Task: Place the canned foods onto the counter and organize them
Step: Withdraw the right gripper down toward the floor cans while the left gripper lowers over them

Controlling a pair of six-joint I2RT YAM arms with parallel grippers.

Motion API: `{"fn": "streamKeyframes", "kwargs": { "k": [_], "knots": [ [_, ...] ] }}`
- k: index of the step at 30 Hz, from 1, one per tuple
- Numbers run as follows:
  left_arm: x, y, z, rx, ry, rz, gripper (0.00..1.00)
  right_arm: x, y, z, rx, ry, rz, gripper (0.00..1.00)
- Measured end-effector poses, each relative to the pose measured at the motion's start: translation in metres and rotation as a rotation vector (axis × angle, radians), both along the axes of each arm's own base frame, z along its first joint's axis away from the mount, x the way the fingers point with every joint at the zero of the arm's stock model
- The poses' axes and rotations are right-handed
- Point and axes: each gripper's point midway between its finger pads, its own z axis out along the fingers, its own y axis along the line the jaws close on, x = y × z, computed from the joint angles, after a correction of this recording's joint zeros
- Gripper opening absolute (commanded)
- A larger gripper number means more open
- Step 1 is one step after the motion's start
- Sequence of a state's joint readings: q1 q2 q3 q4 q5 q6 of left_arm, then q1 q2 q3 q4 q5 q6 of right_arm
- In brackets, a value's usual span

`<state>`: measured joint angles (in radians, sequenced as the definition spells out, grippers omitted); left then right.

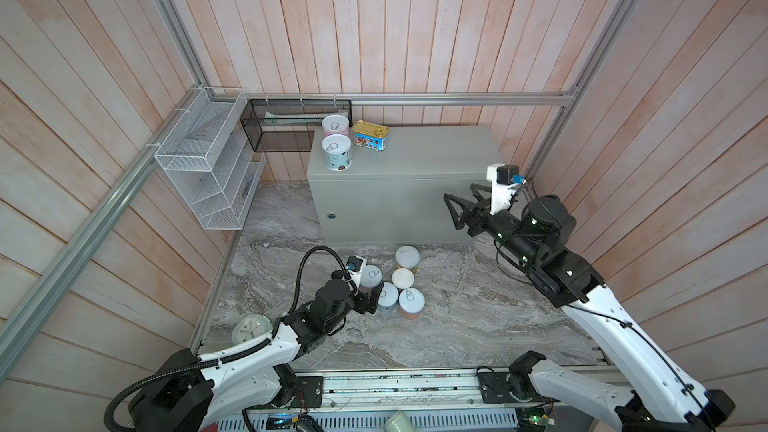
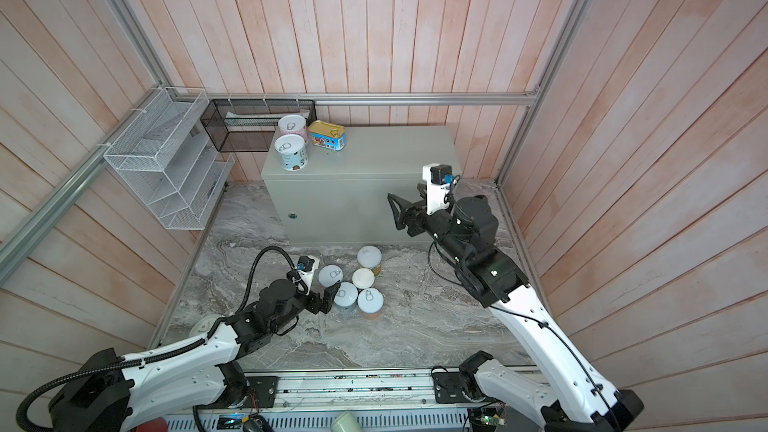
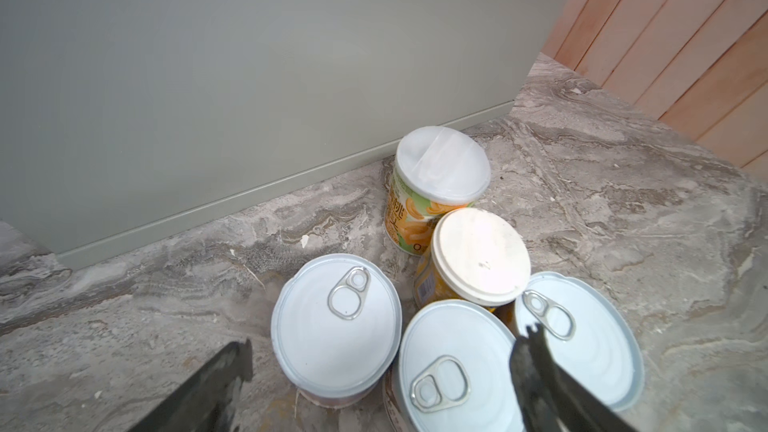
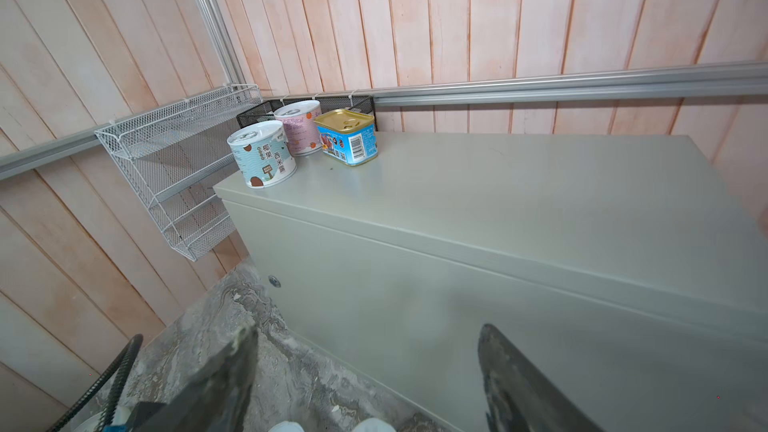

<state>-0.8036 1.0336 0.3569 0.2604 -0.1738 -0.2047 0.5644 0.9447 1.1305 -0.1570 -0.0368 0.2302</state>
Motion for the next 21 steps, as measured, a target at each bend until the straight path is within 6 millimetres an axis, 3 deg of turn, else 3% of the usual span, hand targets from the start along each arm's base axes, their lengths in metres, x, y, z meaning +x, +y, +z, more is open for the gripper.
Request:
{"fn": "streamKeyframes", "kwargs": {
  "k": [5, 11, 15, 21],
  "knots": [
    [-0.002, -0.013, 0.017, -0.026, 0.033, -0.041, 1.0, -0.028, -0.024, -0.046, 0.04, 0.11, -0.036, 0.84],
    [-0.007, -0.036, 0.042, -0.041, 0.061, -0.11, 1.0, -0.045, -0.039, -0.132, 0.046, 0.293, -0.083, 0.84],
    [-0.017, -0.05, 0.044, -0.016, 0.112, -0.159, 1.0, -0.052, -0.043, -0.183, 0.035, 0.405, -0.104, 0.86],
    [-0.027, -0.058, 0.029, 0.04, 0.196, -0.202, 1.0, -0.065, -0.041, -0.225, 0.04, 0.476, -0.071, 0.89]
  ]
}}
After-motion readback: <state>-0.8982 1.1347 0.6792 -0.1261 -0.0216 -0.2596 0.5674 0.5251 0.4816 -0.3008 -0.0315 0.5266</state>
